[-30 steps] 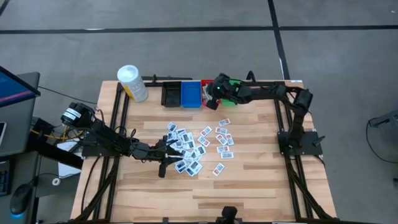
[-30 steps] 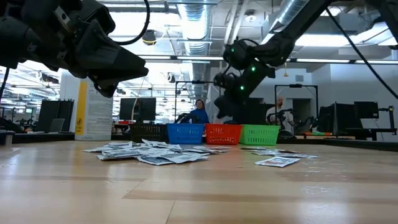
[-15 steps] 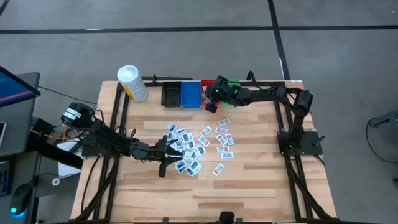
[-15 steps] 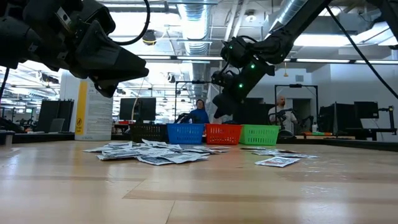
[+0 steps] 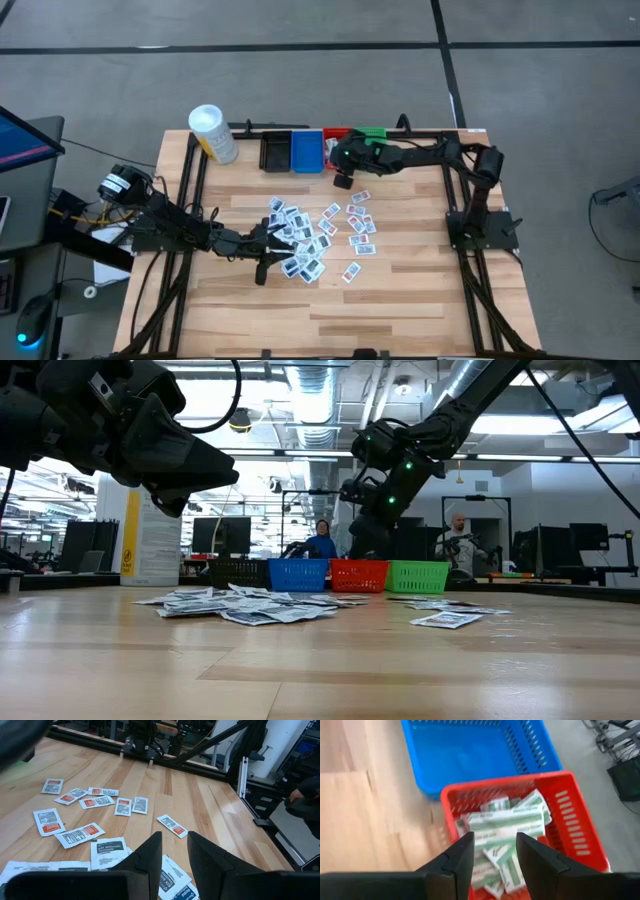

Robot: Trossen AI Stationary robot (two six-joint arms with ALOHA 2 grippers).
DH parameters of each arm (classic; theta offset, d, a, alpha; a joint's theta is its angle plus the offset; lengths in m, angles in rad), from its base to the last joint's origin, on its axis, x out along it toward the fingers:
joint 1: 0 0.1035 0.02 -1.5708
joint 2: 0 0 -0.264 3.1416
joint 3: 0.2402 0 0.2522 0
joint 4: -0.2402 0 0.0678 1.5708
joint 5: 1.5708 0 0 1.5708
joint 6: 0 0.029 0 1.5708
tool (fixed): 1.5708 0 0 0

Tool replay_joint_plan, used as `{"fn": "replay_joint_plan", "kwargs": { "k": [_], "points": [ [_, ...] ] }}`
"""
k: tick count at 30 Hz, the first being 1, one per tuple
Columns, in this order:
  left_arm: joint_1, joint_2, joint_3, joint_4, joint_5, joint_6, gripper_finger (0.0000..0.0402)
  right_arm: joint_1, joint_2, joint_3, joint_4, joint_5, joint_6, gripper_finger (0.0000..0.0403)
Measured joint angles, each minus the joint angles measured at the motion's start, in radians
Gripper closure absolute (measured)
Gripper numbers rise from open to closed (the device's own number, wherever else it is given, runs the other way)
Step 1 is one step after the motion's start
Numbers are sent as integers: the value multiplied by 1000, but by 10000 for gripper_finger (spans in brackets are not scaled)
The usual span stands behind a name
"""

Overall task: Pick & Place First Aid Supplies
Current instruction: Put the orange ointment pack into the black bin

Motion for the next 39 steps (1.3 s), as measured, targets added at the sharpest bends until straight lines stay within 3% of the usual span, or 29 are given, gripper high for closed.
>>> {"fn": "replay_joint_plan", "kwargs": {
  "k": [5, 9, 18, 23, 26, 29, 33, 39],
  "points": [
    [0, 0, 0, 0, 0, -4, 309, 20, -77, -1, -113, -1, 48, 271],
    [0, 0, 0, 0, 0, -4, 309, 58, -208, -74, -132, -99, 78, 278],
    [2, 0, 0, 0, -12, 5, 309, 211, -597, -452, -68, -111, 283, 280],
    [5, 0, 0, -2, -14, 7, 309, 343, -729, -651, 57, -115, 365, 280],
    [5, 0, 0, -2, -14, 7, 309, 402, -749, -725, 138, -100, 358, 280],
    [5, 0, 0, -2, -25, 7, 309, 416, -745, -750, 178, -21, 295, 280],
    [7, 0, 0, -3, -61, 24, 309, 386, -708, -751, 203, 79, 222, 280],
    [35, 0, 0, -3, -63, 168, 309, 301, -606, -751, 356, 71, 213, 280]
  ]
}}
